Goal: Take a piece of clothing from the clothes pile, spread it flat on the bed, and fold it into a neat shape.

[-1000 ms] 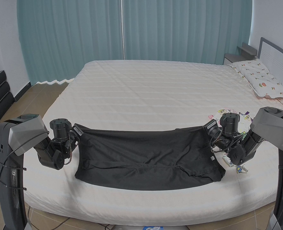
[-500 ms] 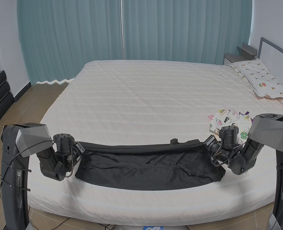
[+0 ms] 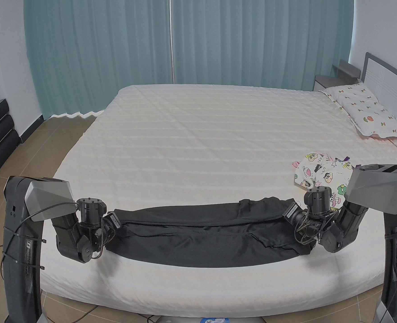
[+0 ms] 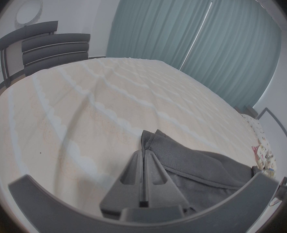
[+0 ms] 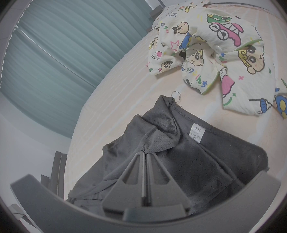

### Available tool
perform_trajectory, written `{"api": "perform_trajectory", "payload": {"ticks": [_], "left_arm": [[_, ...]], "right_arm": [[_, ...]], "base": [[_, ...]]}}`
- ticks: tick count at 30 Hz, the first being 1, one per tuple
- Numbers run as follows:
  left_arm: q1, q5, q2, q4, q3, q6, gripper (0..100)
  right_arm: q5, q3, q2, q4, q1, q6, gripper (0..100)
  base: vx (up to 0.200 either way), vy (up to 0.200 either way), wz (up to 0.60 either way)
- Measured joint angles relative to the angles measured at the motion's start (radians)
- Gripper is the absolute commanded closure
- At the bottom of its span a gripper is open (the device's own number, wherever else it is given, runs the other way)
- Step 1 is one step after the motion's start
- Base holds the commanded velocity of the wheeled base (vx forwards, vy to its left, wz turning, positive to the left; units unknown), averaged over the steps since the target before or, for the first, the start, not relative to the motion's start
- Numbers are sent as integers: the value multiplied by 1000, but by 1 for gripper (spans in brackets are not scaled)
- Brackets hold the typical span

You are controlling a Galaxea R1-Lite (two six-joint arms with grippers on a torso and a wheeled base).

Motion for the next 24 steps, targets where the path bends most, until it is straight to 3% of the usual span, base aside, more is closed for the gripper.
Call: {"api": "perform_trajectory", "payload": {"ticks": [6, 7, 8, 19, 24], "left_arm": [[0, -1, 2, 1, 15, 11, 100], [-2, -1, 2, 1, 16, 12, 100], [-3, -5, 2, 1, 20, 13, 0], [1, -15, -17, -6, 56, 15, 0], [40, -64, -68, -7, 109, 4, 0]], "right_arm": [[-6, 13, 11, 1, 4, -28, 100], [-6, 14, 12, 1, 4, -28, 0], [-6, 14, 14, 1, 4, -28, 0], [-8, 38, 8, -9, 6, -23, 0], [-4, 66, -11, -20, -3, -16, 0]], "base": [[0, 0, 0], [0, 0, 0], [0, 0, 0], [0, 0, 0], [0, 0, 0]]}}
